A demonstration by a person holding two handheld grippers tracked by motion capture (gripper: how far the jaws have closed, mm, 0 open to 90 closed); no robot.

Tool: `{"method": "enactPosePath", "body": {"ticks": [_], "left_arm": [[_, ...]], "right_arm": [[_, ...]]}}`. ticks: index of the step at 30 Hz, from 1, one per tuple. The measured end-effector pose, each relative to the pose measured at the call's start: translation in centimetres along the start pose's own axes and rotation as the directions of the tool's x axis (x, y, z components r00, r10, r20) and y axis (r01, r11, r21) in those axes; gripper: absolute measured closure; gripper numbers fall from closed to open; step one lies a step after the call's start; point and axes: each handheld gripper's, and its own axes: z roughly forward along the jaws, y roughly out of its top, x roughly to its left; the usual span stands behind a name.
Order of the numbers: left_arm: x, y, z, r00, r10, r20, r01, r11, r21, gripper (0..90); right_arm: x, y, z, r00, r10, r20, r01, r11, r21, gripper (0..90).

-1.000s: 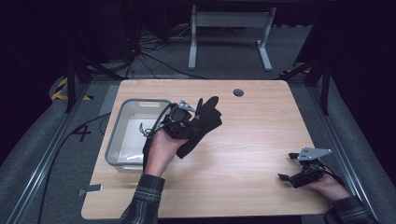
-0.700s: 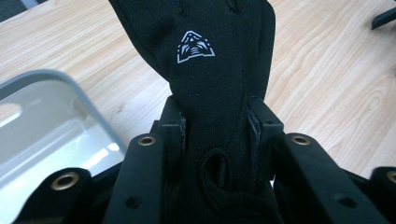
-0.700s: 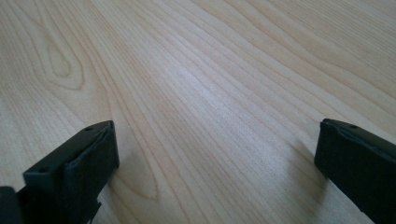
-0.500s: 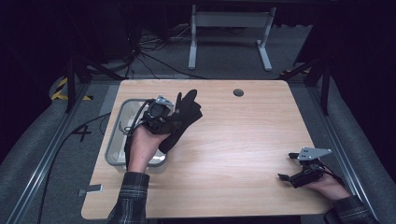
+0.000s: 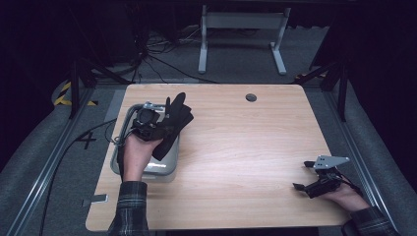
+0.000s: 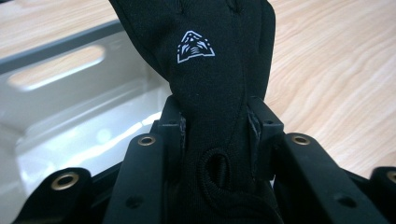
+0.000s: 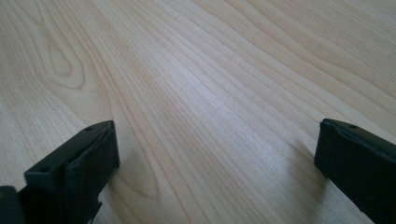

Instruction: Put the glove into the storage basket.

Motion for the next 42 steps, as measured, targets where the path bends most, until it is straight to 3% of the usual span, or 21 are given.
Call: {"method": "enactPosePath", "body": {"ticks": [7, 12, 21, 25, 28, 36, 39, 42], "left_arm": [[1.9, -1.4, 0.6, 0.998, -0.052, -0.036, 0.053, 0.9981, 0.033, 65.3], [3.1, -2.5, 1.6, 0.9954, -0.088, -0.039, 0.09, 0.9936, 0.068, 64.4], [3.7, -3.2, 2.7, 0.9935, -0.102, -0.051, 0.108, 0.9872, 0.118, 61.8], [4.1, -3.6, 3.6, 0.9908, -0.107, -0.083, 0.121, 0.9768, 0.177, 43.4], [4.3, -3.8, 3.8, 0.9881, -0.11, -0.108, 0.128, 0.9756, 0.179, 31.7], [3.8, -3.6, 2.8, 0.9886, -0.104, -0.109, 0.116, 0.9861, 0.119, 22.9], [3.0, -3.3, 2.5, 0.9907, -0.096, -0.096, 0.105, 0.9908, 0.086, 22.3], [1.7, -2.8, 2.2, 0.9949, -0.088, -0.049, 0.091, 0.9946, 0.051, 21.9]], "right_arm": [[0.0, 0.0, 0.0, 1.0, 0.0, 0.0, 0.0, 1.0, 0.0, 0.5], [0.0, 0.0, 0.0, 1.0, 0.0, 0.0, 0.0, 1.0, 0.0, 0.5], [0.0, 0.0, 0.0, 1.0, -0.001, -0.003, 0.001, 1.0, 0.0, 0.5], [0.0, 0.0, 0.0, 1.0, -0.003, -0.004, 0.003, 1.0, 0.0, 0.5], [0.0, 0.0, 0.0, 1.0, -0.003, -0.005, 0.003, 1.0, 0.0, 0.5], [0.0, 0.0, 0.0, 1.0, -0.005, -0.005, 0.005, 1.0, 0.0, 0.5], [0.0, 0.0, 0.0, 1.0, -0.006, -0.006, 0.006, 1.0, 0.0, 0.5], [0.0, 0.0, 0.0, 1.0, -0.005, -0.007, 0.005, 1.0, 0.0, 0.5]]}}
